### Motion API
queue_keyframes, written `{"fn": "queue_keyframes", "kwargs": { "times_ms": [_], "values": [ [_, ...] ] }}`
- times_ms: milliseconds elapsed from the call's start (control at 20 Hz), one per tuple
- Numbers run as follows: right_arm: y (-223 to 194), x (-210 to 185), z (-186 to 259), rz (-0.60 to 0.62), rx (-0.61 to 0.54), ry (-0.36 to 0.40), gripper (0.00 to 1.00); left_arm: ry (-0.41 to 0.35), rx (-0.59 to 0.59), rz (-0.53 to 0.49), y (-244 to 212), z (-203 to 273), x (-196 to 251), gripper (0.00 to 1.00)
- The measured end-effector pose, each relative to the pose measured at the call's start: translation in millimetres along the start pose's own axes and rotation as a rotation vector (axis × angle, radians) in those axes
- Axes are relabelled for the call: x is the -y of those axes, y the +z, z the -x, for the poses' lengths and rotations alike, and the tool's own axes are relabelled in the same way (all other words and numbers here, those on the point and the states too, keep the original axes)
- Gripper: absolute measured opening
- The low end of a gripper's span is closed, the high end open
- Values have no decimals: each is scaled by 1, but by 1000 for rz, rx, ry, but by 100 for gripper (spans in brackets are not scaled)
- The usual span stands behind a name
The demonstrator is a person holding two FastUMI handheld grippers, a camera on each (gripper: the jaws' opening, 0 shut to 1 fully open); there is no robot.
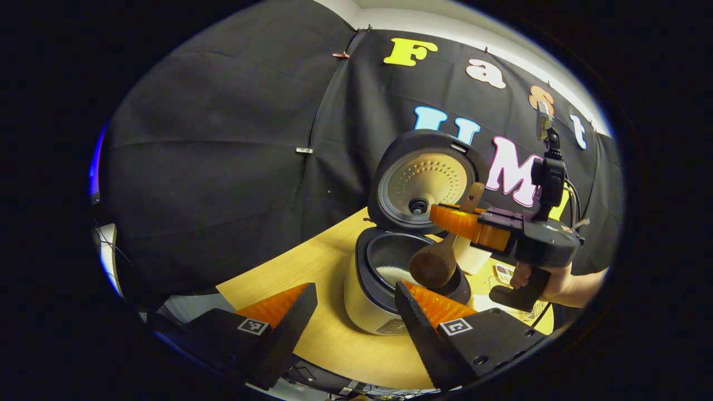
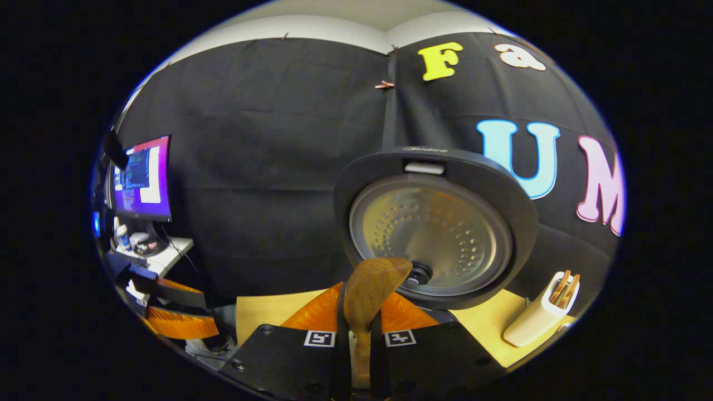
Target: Close the left gripper, press the button to open the rice cooker; take a wooden spoon from the chopstick holder with the right hand, scoop a spoonful of rice and pour it into the rice cooker, then put the wooden spoon back into the chopstick holder.
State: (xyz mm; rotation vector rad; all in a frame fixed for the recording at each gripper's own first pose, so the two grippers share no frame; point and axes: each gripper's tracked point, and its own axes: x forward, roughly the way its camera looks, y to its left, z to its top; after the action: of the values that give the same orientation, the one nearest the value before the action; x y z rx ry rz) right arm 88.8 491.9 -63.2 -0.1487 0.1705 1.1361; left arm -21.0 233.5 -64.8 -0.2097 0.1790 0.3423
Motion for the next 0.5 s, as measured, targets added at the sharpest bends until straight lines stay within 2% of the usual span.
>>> {"fn": "queue_keyframes", "kwargs": {
  "times_ms": [50, 100, 350, 500],
  "values": [
    [7, 5, 5, -40, 15, -18, 13, -2, 0, 1, 0, 1, 2, 95],
    [14, 11, 10, -85, 33, -38, 17, -4, 1, 3, 0, 3, 5, 95],
    [55, 53, 58, -319, 124, -162, 17, -29, 22, -15, 6, 9, 22, 95],
    [67, 93, 97, -385, 175, -260, 17, -56, 32, -36, 9, 11, 38, 95]
  ]
}}
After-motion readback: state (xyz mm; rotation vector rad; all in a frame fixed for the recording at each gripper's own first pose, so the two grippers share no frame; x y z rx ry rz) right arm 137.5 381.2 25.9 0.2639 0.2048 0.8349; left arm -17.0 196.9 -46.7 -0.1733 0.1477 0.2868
